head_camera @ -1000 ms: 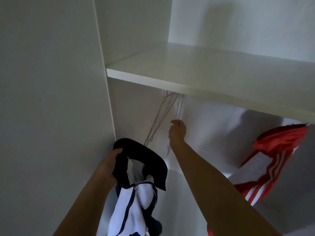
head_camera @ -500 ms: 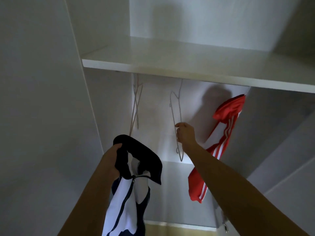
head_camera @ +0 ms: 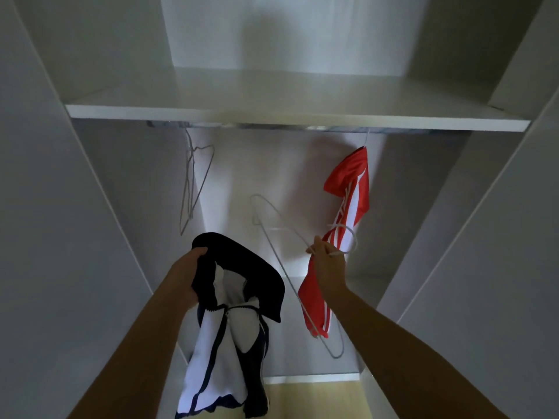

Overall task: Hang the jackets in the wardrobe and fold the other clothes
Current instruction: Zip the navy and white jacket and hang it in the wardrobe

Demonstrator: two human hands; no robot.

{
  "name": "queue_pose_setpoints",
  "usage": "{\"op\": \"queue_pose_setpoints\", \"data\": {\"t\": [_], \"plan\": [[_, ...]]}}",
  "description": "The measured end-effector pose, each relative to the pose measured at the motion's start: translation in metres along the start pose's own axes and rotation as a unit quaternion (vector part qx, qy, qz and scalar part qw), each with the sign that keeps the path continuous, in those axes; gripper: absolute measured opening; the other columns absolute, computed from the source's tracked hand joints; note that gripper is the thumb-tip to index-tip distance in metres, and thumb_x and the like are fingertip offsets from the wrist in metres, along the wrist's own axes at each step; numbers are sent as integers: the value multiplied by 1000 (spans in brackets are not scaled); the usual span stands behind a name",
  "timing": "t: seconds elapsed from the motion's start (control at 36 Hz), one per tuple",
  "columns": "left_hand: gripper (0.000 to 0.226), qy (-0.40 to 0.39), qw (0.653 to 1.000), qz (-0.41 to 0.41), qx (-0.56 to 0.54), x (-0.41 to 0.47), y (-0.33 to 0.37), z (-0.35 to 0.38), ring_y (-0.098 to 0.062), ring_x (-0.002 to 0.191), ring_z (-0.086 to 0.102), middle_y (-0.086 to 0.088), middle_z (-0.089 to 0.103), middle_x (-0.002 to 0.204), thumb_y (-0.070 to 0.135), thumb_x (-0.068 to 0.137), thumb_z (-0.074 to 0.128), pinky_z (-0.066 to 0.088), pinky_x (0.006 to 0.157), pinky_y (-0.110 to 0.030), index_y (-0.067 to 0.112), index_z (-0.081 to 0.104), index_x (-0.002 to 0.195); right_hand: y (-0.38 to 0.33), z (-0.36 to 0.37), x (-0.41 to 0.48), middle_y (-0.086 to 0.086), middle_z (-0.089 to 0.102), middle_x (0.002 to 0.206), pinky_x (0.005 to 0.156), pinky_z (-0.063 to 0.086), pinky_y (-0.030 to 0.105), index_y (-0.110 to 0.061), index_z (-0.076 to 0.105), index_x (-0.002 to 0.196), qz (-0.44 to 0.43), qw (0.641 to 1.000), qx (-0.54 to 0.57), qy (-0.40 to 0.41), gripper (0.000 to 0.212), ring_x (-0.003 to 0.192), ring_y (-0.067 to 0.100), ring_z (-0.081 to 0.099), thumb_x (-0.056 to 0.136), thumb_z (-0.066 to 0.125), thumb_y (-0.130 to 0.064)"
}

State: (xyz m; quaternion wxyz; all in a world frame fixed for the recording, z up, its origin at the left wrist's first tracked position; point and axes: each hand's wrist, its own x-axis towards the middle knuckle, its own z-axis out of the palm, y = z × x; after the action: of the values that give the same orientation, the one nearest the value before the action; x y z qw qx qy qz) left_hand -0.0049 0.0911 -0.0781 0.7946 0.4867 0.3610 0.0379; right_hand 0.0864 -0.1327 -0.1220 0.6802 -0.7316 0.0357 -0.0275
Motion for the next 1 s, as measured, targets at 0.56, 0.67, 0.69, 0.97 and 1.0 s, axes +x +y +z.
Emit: {"op": "queue_pose_setpoints", "data": {"t": [0.56,0.67,0.69,0.97,1.0], "plan": [[21,-21,998,25,51,-68,-62,40,-26,77,62,-11,67,82,26,92,60,49,65,-34,7,66,85,-79,-55,-85,-8,34,43,37,21,20,-26,47,45,-69,947,295,-108,60,37,7,26,103,36,-32],[18,2,998,66,11,-74,-42,27,-23,72,57,-10,60,81,21,96,51,47,64,-32,8,60,87,-19,-64,-96,-3,36,45,43,27,22,-22,45,50,-21,983,87,-159,51,40,10,31,99,45,-35],[17,10,997,72,24,-75,-37,20,-23,70,55,-10,59,79,19,96,50,46,64,-32,9,59,85,-5,-71,-98,-2,37,45,43,28,21,-18,45,53,7,982,76,-175,47,39,9,33,97,47,-35],[17,5,998,56,38,-80,-39,-11,-24,71,61,-10,66,75,15,91,55,47,63,-32,5,65,82,-6,-99,-113,-6,41,41,43,33,14,-8,45,59,21,966,-1,-258,44,36,3,37,102,39,-14],[17,6,997,61,40,-79,-38,-10,-24,73,60,-11,65,79,14,92,54,47,64,-32,5,65,85,-8,-99,-111,-6,42,41,42,34,14,-8,45,59,21,967,16,-253,43,36,4,38,102,40,-14]]}}
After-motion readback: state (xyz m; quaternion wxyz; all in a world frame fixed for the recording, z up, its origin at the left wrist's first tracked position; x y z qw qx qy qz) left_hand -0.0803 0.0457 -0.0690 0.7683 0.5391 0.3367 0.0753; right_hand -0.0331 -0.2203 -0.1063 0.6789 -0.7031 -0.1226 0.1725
